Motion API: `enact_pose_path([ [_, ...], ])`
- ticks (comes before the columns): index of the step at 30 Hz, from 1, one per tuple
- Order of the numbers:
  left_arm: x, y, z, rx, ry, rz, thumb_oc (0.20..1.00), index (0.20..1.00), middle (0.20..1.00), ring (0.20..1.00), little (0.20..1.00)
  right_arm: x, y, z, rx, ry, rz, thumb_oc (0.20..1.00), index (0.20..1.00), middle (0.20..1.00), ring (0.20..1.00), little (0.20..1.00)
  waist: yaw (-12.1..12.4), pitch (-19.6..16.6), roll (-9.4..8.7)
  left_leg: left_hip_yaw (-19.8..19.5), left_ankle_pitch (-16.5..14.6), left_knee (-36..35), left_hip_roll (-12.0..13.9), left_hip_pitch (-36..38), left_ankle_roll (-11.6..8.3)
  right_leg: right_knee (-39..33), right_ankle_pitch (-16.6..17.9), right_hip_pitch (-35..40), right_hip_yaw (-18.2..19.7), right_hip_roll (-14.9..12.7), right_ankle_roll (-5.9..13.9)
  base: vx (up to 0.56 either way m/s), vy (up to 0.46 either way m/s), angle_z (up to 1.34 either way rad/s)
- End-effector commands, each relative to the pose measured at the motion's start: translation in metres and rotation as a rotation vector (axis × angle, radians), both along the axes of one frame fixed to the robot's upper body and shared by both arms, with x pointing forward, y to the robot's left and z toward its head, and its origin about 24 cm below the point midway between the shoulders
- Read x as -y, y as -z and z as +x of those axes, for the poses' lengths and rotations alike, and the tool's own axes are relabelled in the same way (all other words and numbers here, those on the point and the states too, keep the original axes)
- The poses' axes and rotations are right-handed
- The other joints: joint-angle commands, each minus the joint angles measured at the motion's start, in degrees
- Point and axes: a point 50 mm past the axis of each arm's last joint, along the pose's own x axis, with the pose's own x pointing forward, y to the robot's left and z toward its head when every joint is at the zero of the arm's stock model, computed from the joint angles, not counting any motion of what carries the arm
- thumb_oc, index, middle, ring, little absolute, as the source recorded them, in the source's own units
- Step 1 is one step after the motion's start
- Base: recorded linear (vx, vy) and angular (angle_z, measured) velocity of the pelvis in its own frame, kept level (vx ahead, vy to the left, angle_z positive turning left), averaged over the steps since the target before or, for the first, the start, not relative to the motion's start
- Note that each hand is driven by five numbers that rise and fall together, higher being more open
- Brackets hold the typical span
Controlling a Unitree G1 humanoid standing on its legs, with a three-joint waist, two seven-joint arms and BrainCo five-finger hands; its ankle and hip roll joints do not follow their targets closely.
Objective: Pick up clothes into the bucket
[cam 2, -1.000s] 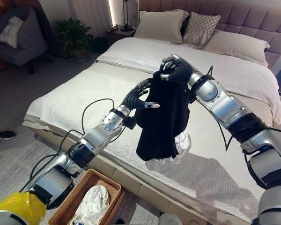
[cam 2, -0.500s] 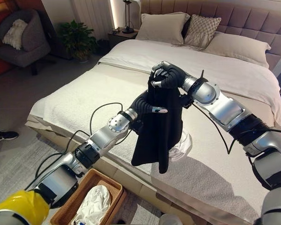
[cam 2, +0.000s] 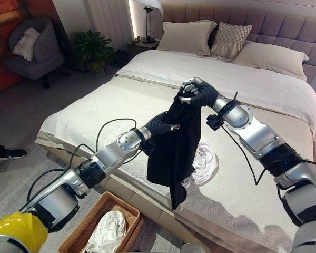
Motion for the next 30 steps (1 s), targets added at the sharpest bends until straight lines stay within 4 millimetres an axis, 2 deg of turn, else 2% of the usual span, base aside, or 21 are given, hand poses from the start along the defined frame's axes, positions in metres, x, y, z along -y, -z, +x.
enact_pose_path([
  [1, -0.047, 0.019, 0.012, -0.006, -0.155, 0.129, 0.200, 0.200, 0.200, 0.200, 0.200, 0.027, -0.070, -0.005, 0.319, 0.128, 0.171, 0.799, 0.799, 0.799, 0.799, 0.799, 1.3, -2.8, -2.77, -0.1, -4.7, 5.7, -1.7, -3.2, -0.63, 6.1, -7.3, 2.2, -2.5, -1.8, 2.39, 0.00, -0.011, 0.05],
  [2, -0.068, 0.021, 0.012, -0.005, -0.232, 0.102, 0.200, 0.200, 0.200, 0.200, 0.200, 0.035, -0.060, -0.007, 0.306, 0.162, 0.188, 1.000, 1.000, 1.000, 1.000, 1.000, 1.8, -2.8, -2.72, -0.2, -4.8, 5.9, -1.8, -3.2, -0.56, 6.0, -7.4, 2.5, -2.6, -1.9, 2.32, 0.00, -0.011, 0.08],
  [3, -0.068, 0.021, 0.012, -0.006, -0.232, 0.104, 0.200, 0.200, 0.200, 0.200, 0.200, 0.035, -0.059, -0.007, 0.304, 0.162, 0.189, 1.000, 1.000, 1.000, 1.000, 1.000, 1.8, -2.9, -2.79, -0.2, -4.8, 5.9, -1.8, -3.2, -0.56, 6.0, -7.4, 2.5, -2.6, -1.9, 2.32, 0.00, -0.008, 0.07],
  [5, -0.100, 0.016, 0.007, 0.015, -0.329, 0.034, 0.200, 0.200, 0.200, 0.200, 0.200, 0.049, -0.044, -0.012, 0.287, 0.220, 0.225, 1.000, 1.000, 1.000, 1.000, 1.000, 2.4, -2.9, -2.49, -0.4, -5.0, 6.0, -1.8, -3.1, -0.50, 5.9, -7.5, 2.9, -2.9, -2.0, 2.27, 0.00, 0.000, 0.02],
  [6, -0.100, 0.016, 0.007, 0.014, -0.329, 0.036, 0.200, 0.200, 0.200, 0.200, 0.200, 0.049, -0.043, -0.013, 0.285, 0.220, 0.226, 1.000, 1.000, 1.000, 1.000, 1.000, 2.4, -2.9, -2.57, -0.4, -5.0, 6.0, -1.8, -3.0, -0.50, 5.9, -7.5, 2.9, -2.9, -2.0, 2.27, 0.00, 0.000, 0.00],
  [7, -0.120, 0.011, 0.001, 0.038, -0.379, 0.004, 0.200, 0.200, 0.200, 0.200, 0.200, 0.063, -0.028, -0.018, 0.275, 0.284, 0.243, 1.000, 1.000, 1.000, 1.000, 1.000, 2.8, -3.0, -2.28, -0.5, -5.1, 6.0, -1.9, -3.0, -0.41, 5.7, -7.6, 3.2, -3.1, -2.0, 2.15, 0.00, 0.000, 0.00],
  [9, -0.129, 0.007, -0.003, 0.057, -0.399, -0.010, 0.200, 0.200, 0.200, 0.200, 0.200, 0.069, -0.021, -0.022, 0.276, 0.319, 0.235, 1.000, 1.000, 1.000, 1.000, 1.000, 3.0, -3.1, -2.31, -0.6, -5.1, 6.0, -1.9, -2.9, -0.36, 5.6, -7.7, 3.3, -3.2, -2.0, 2.13, 0.01, 0.006, 0.04],
  [11, -0.159, -0.008, -0.015, 0.127, -0.478, -0.056, 0.200, 0.200, 0.200, 0.200, 0.200, 0.087, 0.008, -0.032, 0.243, 0.430, 0.250, 1.000, 1.000, 1.000, 1.000, 1.000, 3.4, -3.0, -1.95, -0.9, -5.1, 6.0, -2.0, -2.8, -0.28, 5.4, -7.7, 3.4, -3.4, -2.1, 2.16, 0.00, 0.006, 0.02],
  [14, -0.168, -0.010, -0.020, 0.140, -0.507, -0.074, 0.200, 0.200, 0.200, 0.200, 0.200, 0.093, 0.021, -0.037, 0.219, 0.470, 0.253, 1.000, 1.000, 1.000, 1.000, 1.000, 3.4, -3.1, -1.96, -1.0, -5.2, 5.9, -2.1, -2.8, -0.25, 5.3, -7.7, 3.5, -3.5, -2.2, 2.15, 0.00, 0.015, 0.07],
  [15, -0.196, -0.029, -0.038, 0.244, -0.577, -0.080, 0.200, 0.200, 0.200, 0.200, 0.200, 0.112, 0.062, -0.053, 0.131, 0.597, 0.276, 1.000, 1.000, 1.000, 1.000, 1.000, 3.8, -2.7, -1.65, -1.2, -5.2, 6.1, -2.2, -2.9, -0.09, 5.3, -7.8, 3.6, -3.4, -2.2, 2.08, 0.00, 0.020, 0.08],
  [16, -0.197, -0.028, -0.039, 0.243, -0.578, -0.078, 0.200, 0.200, 0.200, 0.200, 0.200, 0.111, 0.063, -0.053, 0.129, 0.596, 0.277, 1.000, 1.000, 1.000, 1.000, 1.000, 3.7, -2.8, -1.72, -1.2, -5.3, 6.1, -2.2, -2.9, -0.09, 5.3, -7.8, 3.6, -3.4, -2.2, 2.08, -0.01, 0.046, 0.02],
  [17, -0.214, -0.041, -0.055, 0.319, -0.626, -0.064, 0.200, 0.200, 0.200, 0.200, 0.200, 0.125, 0.099, -0.073, 0.027, 0.692, 0.305, 1.000, 1.000, 1.000, 1.000, 1.000, 3.8, -2.5, -1.56, -1.3, -5.3, 6.0, -2.3, -3.0, -0.02, 5.3, -7.8, 3.6, -3.6, -2.3, 2.10, 0.00, 0.025, 0.04],
  [18, -0.215, -0.040, -0.057, 0.316, -0.628, -0.062, 0.200, 0.200, 0.200, 0.200, 0.200, 0.125, 0.100, -0.073, 0.023, 0.690, 0.304, 1.000, 1.000, 1.000, 1.000, 1.000, 3.6, -2.7, -1.62, -1.3, -5.3, 6.0, -2.3, -3.0, -0.02, 5.3, -7.8, 3.6, -3.6, -2.3, 2.10, -0.01, 0.048, 0.12],
  [19, -0.228, -0.046, -0.068, 0.349, -0.672, -0.069, 0.200, 0.200, 0.200, 0.200, 0.200, 0.133, 0.135, -0.092, -0.091, 0.765, 0.319, 1.000, 1.000, 1.000, 1.000, 1.000, 3.6, -2.4, -1.52, -1.3, -5.2, 6.0, -2.4, -3.2, 0.02, 5.4, -7.7, 3.4, -3.7, -2.4, 2.10, -0.01, 0.023, 0.14],
  [20, -0.229, -0.045, -0.069, 0.347, -0.673, -0.068, 0.200, 0.200, 0.200, 0.200, 0.200, 0.132, 0.135, -0.092, -0.093, 0.763, 0.319, 1.000, 1.000, 1.000, 1.000, 1.000, 3.5, -2.5, -1.56, -1.3, -5.3, 6.0, -2.5, -3.2, 0.02, 5.4, -7.7, 3.4, -3.6, -2.4, 2.10, -0.02, 0.038, 0.11],
  [23, -0.251, -0.050, -0.090, 0.387, -0.762, -0.104, 0.200, 0.200, 0.200, 0.200, 0.200, 0.136, 0.211, -0.137, -0.389, 0.887, 0.303, 1.000, 1.000, 1.000, 1.000, 1.000, 3.3, -1.3, -1.72, -1.4, -5.1, 6.3, -2.6, -4.1, 0.03, 5.8, -7.5, 2.4, -3.8, -2.5, 2.04, -0.05, 0.024, 0.03],
  [24, -0.252, -0.050, -0.091, 0.386, -0.764, -0.103, 0.200, 0.200, 0.200, 0.200, 0.200, 0.135, 0.212, -0.137, -0.391, 0.885, 0.302, 1.000, 1.000, 1.000, 1.000, 1.000, 3.1, -1.4, -1.76, -1.4, -5.2, 6.3, -2.6, -4.1, 0.03, 5.8, -7.5, 2.3, -3.8, -2.5, 2.04, -0.04, 0.009, 0.01],
  [26, -0.265, -0.046, -0.101, 0.394, -0.830, -0.077, 0.200, 0.200, 0.200, 0.200, 0.200, 0.137, 0.252, -0.171, -0.578, 0.942, 0.202, 1.000, 1.000, 1.000, 1.000, 1.000, 3.1, -0.3, -2.02, -1.4, -5.0, 6.6, -2.8, -5.0, 0.04, 6.1, -7.3, 1.5, -3.8, -2.5, 2.14, -0.05, 0.012, 0.02],
  [27, -0.265, -0.045, -0.102, 0.394, -0.832, -0.075, 0.200, 0.200, 0.200, 0.200, 0.200, 0.137, 0.252, -0.171, -0.578, 0.940, 0.201, 1.000, 1.000, 1.000, 1.000, 1.000, 3.0, -0.3, -2.04, -1.4, -5.1, 6.6, -2.8, -5.0, 0.04, 6.1, -7.3, 1.5, -3.8, -2.5, 2.14, -0.07, 0.015, 0.01],
  [28, -0.271, -0.040, -0.107, 0.393, -0.878, -0.052, 0.200, 0.200, 0.200, 0.200, 0.200, 0.135, 0.270, -0.186, -0.666, 0.975, 0.201, 1.000, 1.000, 1.000, 1.000, 1.000, 2.9, 0.4, -2.23, -1.4, -5.0, 6.9, -2.8, -5.6, 0.05, 6.2, -7.0, 0.8, -3.6, -2.5, 2.20, -0.04, 0.009, -0.01],
  [30, -0.277, -0.034, -0.112, 0.381, -0.918, -0.017, 0.200, 0.200, 0.200, 0.200, 0.200, 0.130, 0.287, -0.200, -0.756, 0.976, 0.172, 1.000, 1.000, 1.000, 1.000, 1.000, 2.9, 1.1, -2.45, -1.1, -5.0, 7.2, -2.7, -6.2, 0.06, 6.3, -6.8, 0.2, -3.4, -2.5, 2.27, -0.03, 0.008, -0.01],
])
